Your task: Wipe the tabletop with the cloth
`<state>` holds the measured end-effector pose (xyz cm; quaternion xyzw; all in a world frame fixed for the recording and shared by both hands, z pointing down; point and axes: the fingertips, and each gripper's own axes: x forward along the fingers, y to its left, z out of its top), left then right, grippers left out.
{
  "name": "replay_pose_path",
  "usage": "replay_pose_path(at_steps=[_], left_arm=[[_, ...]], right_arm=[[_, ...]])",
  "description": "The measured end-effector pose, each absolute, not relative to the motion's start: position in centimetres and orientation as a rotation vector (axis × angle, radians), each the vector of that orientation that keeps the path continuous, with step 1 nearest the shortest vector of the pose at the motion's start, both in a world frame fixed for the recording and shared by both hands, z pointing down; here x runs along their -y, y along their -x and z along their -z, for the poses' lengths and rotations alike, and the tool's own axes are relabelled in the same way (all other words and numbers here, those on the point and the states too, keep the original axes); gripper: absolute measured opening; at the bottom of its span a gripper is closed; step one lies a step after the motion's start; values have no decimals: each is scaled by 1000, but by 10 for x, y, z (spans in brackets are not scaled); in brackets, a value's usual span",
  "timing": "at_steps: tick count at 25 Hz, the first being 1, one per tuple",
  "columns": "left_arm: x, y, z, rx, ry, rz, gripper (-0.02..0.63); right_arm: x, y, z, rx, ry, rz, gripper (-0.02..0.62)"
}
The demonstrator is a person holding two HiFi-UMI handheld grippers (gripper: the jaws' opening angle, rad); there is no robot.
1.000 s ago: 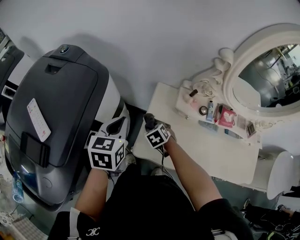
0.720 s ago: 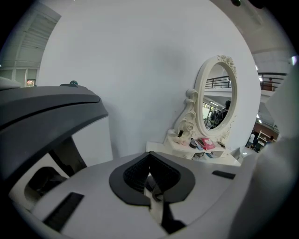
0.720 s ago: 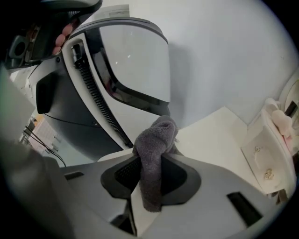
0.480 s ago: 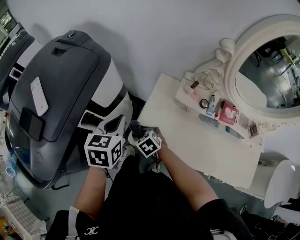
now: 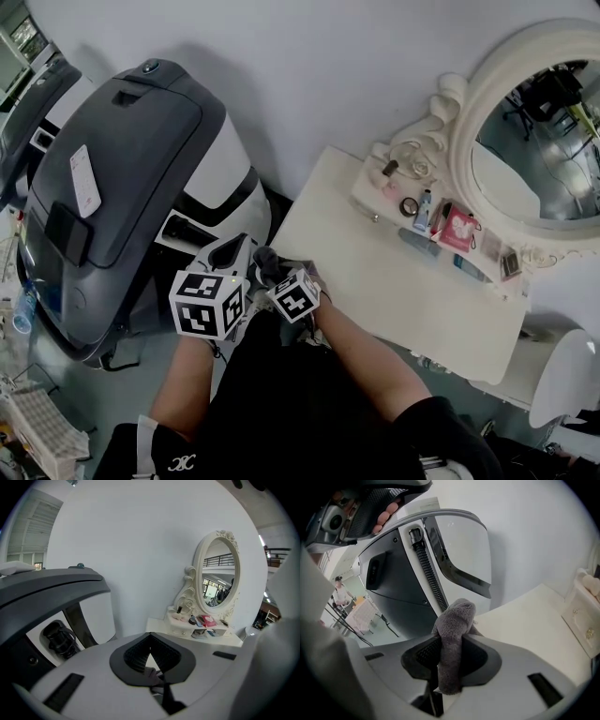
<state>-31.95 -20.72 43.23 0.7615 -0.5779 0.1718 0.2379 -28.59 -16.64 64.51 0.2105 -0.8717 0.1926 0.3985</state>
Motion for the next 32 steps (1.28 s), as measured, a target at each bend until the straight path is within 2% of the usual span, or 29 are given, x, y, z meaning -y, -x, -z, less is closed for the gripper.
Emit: replay_pose_path(at_steps=[5,16,32], left_arm=[[209,324,-430,1602,-2078,-475,6],[217,327,-430,1592,-2079,-502,6],[226,307,-433,1516,-2137,-540,6]], right_arm=[[211,268,-647,2172,-764,-472,109],[325,195,-643,2062,-1084,-705,109],[347,114,-644,2005,-1247,-747,109]])
